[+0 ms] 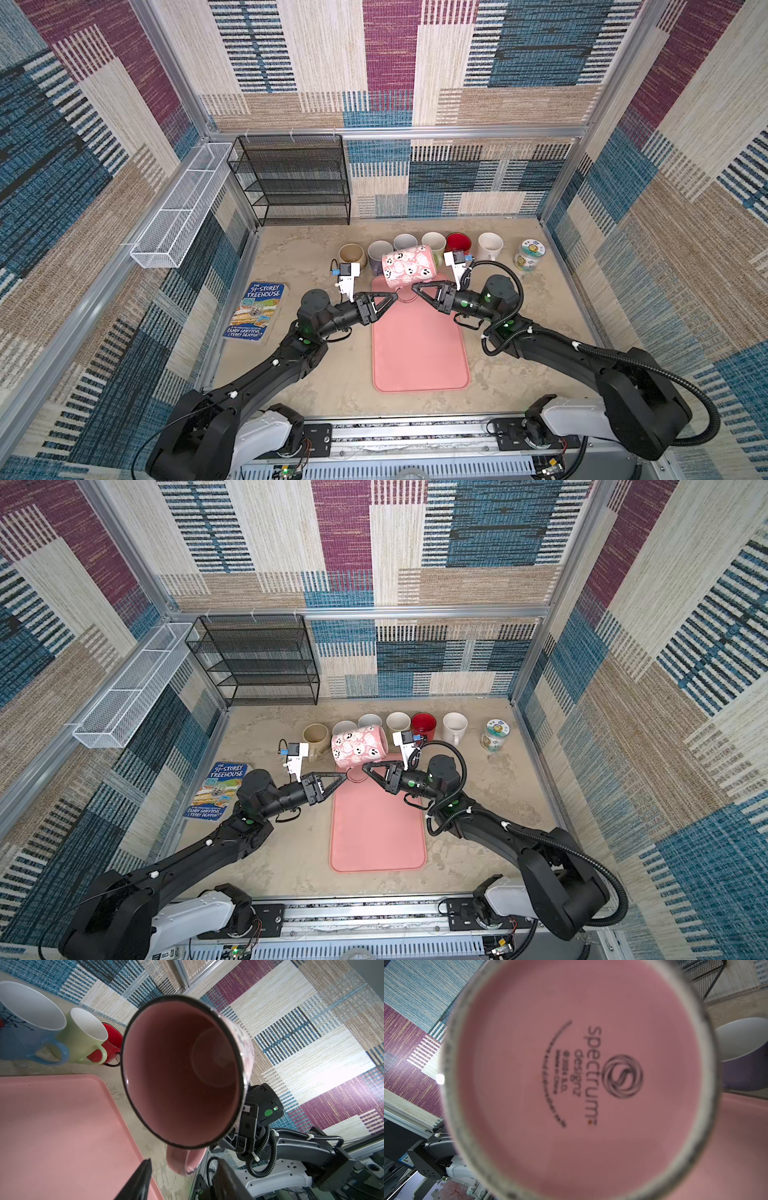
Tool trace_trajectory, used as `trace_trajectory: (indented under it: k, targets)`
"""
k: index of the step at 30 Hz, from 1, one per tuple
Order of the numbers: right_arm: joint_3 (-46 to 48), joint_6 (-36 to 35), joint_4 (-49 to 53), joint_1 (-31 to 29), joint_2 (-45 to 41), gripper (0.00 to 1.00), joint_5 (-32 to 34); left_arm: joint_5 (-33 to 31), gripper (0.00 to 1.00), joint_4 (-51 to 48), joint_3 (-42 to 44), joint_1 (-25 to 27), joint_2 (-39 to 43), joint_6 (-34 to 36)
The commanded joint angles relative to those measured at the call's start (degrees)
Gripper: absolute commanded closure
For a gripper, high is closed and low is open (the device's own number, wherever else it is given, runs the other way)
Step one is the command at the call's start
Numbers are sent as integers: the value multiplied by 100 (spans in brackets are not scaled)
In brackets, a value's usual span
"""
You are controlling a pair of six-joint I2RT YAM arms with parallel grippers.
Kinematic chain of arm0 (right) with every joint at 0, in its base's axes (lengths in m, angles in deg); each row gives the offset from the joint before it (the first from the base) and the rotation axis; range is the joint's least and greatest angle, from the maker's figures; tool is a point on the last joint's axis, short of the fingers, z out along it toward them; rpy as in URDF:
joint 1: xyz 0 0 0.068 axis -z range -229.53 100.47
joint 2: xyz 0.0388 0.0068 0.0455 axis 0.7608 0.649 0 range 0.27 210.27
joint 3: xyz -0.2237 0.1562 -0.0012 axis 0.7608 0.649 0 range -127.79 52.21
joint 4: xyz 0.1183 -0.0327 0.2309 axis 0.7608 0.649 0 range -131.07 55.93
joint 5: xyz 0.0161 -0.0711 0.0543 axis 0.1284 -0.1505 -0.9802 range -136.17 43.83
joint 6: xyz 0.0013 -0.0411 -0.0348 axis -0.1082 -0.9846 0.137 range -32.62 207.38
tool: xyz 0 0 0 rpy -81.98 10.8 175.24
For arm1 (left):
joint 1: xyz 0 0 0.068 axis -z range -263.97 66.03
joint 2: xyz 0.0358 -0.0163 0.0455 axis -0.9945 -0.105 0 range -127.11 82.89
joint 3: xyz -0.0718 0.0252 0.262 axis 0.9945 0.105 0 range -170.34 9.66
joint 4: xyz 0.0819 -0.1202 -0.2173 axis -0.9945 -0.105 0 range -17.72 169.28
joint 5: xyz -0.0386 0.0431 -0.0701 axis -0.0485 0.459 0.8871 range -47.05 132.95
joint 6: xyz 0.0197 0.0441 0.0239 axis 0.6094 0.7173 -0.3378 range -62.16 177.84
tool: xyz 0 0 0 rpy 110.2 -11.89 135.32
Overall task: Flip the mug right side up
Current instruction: 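Tilt the pink mug toward the left gripper while the left gripper reaches in, then close the left gripper on the pink mug rim while the right holds it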
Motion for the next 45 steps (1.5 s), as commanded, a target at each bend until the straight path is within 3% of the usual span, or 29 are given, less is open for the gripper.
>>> trace_trajectory:
  k: [1,23,31,38,45]
  targets:
    - [-115,237,-1105,0,98,100,-280,-41,47,632,-36,34,-119,-142]
    - [32,909,-2300,-35,845,100,-793,-177,70,1107,-15,134,-350,-68]
    - [113,926,-2510,-144,910,100,-708,-155,73,1199,-118,150,-477,-96]
    - [201,1041,-2736,-185,1036,100,-656,-97,100,1117,-147,150,-445,-78]
    - [-2,831,-2261,-185,993,100,-755,-347,100,1151,218,150,-139,-25]
